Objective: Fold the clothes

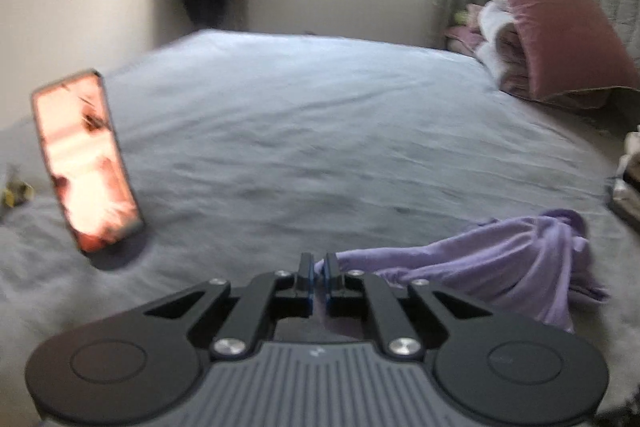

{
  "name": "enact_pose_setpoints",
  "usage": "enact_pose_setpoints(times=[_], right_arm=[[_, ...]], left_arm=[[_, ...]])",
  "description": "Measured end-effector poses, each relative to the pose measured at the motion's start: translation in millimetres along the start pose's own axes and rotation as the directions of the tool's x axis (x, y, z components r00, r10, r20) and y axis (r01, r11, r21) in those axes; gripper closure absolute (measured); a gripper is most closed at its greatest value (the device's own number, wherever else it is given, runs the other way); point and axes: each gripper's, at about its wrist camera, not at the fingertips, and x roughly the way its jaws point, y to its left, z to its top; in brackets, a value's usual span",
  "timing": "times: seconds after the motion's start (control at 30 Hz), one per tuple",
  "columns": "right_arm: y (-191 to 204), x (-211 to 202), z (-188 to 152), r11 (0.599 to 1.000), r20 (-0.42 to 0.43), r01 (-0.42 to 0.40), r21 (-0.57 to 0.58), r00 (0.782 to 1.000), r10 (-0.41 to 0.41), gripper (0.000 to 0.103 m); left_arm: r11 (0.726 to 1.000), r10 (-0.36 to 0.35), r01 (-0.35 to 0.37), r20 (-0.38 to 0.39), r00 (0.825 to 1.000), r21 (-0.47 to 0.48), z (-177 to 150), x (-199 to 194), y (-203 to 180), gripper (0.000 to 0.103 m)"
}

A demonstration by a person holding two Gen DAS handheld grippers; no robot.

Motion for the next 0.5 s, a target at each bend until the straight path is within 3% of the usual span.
enact_pose_setpoints(times=[0.23,0.3,0.43,0.47,0.5], right_arm=[[21.8,34.6,10.8,0.999,0.001,-0.004,-0.046,1.0,0.004,0.1],[18.6,37.6,15.6,0.999,0.022,0.012,-0.032,1.0,-0.011,0.091],[0.0,34.4,23.2,0.998,0.061,0.058,0.032,0.996,-0.06,0.089],[-6.1,32.3,25.1,0.996,0.068,0.07,0.056,0.995,-0.074,0.084],[-12.4,28.5,26.4,0.994,0.076,0.083,0.078,0.993,-0.088,0.072]], left_arm=[[0.999,0.029,-0.028,0.019,0.999,-0.037,6.5,20.5,10.8,0.098],[0.998,0.037,-0.036,0.024,0.999,-0.047,8.3,26.4,13.9,0.098],[0.998,0.031,-0.031,0.005,1.0,-0.047,7.8,36.8,13.9,0.094],[0.999,0.022,-0.022,-0.009,1.0,-0.04,6.4,38.9,12.0,0.092],[0.999,0.01,-0.011,-0.022,1.0,-0.034,4.5,38.6,10.3,0.085]])
